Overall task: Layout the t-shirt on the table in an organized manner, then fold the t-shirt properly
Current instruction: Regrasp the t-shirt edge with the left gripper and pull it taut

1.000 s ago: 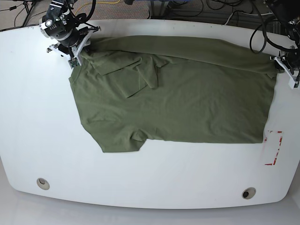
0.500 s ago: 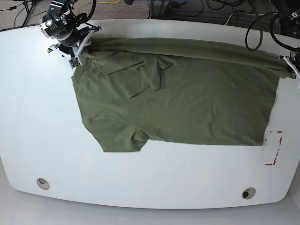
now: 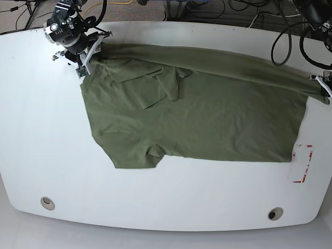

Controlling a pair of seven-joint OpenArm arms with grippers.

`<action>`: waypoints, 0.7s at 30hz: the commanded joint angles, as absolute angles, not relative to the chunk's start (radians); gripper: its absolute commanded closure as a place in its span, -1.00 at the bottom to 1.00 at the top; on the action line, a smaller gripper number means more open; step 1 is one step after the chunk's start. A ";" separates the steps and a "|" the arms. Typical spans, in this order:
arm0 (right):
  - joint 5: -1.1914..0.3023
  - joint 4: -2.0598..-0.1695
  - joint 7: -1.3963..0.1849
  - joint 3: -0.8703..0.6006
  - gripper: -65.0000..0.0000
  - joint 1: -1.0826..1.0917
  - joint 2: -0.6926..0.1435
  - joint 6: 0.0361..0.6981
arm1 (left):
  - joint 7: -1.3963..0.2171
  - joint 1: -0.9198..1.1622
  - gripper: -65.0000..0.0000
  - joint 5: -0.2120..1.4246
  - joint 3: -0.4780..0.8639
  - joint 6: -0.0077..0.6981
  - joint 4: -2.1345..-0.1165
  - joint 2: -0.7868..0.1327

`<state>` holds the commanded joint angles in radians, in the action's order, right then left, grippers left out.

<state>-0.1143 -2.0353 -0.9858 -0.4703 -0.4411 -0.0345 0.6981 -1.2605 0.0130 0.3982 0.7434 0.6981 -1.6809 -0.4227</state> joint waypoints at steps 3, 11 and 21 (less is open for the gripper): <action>-0.114 -2.035 -0.986 -0.470 0.36 -0.441 -0.035 0.698 | -1.260 -0.016 1.00 0.398 0.719 0.698 -1.650 -0.423; -0.114 -2.035 -0.986 -0.470 0.36 -0.441 -0.035 0.698 | -1.254 -0.074 1.00 0.398 0.711 0.698 -1.532 -0.423; -0.168 -2.035 -0.986 -0.475 0.36 -0.441 -0.036 0.698 | -1.202 -0.107 1.00 0.398 0.710 0.698 -1.429 -0.427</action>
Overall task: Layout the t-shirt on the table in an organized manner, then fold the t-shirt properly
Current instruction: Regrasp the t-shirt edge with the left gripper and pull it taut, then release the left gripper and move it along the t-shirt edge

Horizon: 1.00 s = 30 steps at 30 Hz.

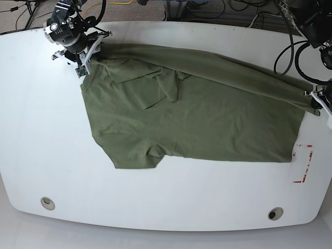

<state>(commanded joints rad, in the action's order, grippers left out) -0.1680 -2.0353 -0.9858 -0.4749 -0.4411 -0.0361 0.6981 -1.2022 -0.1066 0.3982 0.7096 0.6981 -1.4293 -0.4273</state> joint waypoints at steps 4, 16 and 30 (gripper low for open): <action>-0.177 -2.035 -0.986 -0.475 0.36 -0.441 -0.036 0.698 | -1.152 -0.107 1.00 0.398 0.705 0.698 -1.423 -0.427; -0.177 -2.035 -0.986 -0.476 0.61 -0.427 -0.038 0.698 | -1.063 -0.113 1.00 0.398 0.661 0.698 -1.314 -0.456; -0.177 -2.035 -0.986 -0.476 0.56 -0.418 -0.041 0.698 | -1.056 -0.191 0.44 0.398 0.648 0.698 -1.198 -0.492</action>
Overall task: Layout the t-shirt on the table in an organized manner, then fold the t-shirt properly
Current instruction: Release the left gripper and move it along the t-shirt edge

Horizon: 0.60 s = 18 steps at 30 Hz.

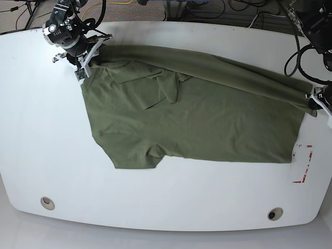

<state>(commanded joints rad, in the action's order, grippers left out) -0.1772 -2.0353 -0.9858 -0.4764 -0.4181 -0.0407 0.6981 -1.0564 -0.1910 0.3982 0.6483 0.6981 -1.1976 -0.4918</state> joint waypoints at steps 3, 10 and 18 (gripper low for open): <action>-0.177 -2.035 -0.986 -0.476 0.56 -0.417 -0.041 0.698 | -1.056 -0.197 0.05 0.400 0.647 0.698 -1.199 -0.495; -0.183 -2.035 -0.986 -0.476 0.57 -0.414 -0.041 0.698 | -1.061 -0.222 -0.22 0.409 0.665 0.698 -1.213 -0.527; -0.185 -2.038 -0.984 -0.476 0.57 -0.410 -0.041 0.698 | -1.063 -0.180 -0.22 0.409 0.720 0.698 -1.317 -0.521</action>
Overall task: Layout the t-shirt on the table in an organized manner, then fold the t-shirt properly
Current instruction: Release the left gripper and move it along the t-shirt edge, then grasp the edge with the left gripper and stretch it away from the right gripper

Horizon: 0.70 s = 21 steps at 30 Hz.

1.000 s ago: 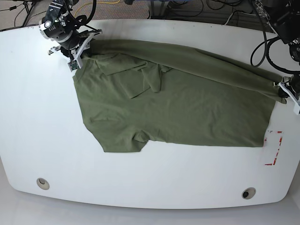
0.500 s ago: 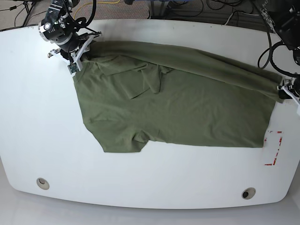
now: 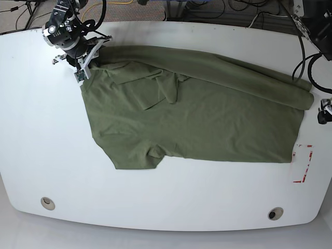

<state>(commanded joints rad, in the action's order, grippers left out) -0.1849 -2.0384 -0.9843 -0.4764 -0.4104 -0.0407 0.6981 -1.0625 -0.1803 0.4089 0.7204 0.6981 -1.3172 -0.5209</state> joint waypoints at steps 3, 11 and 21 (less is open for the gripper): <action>-0.185 -2.038 -0.984 -0.476 0.57 -0.389 -0.036 0.698 | -1.063 -0.134 -0.22 0.409 0.688 0.698 -1.362 -0.499; -0.240 -2.038 -0.983 -0.481 0.56 -0.349 -0.028 0.698 | -1.056 -0.042 -0.22 0.400 0.671 0.698 -1.451 -0.401; -0.286 -2.034 -0.990 -0.610 0.56 -0.305 -0.015 0.698 | -0.981 -0.018 -0.22 0.323 0.670 0.698 -1.446 -0.343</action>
<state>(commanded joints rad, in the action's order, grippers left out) -0.2862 -2.0338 -0.9904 -0.6099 -0.3046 -0.0146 0.6981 -0.9812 -0.0176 0.3230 0.6697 0.6981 -1.4461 -0.3429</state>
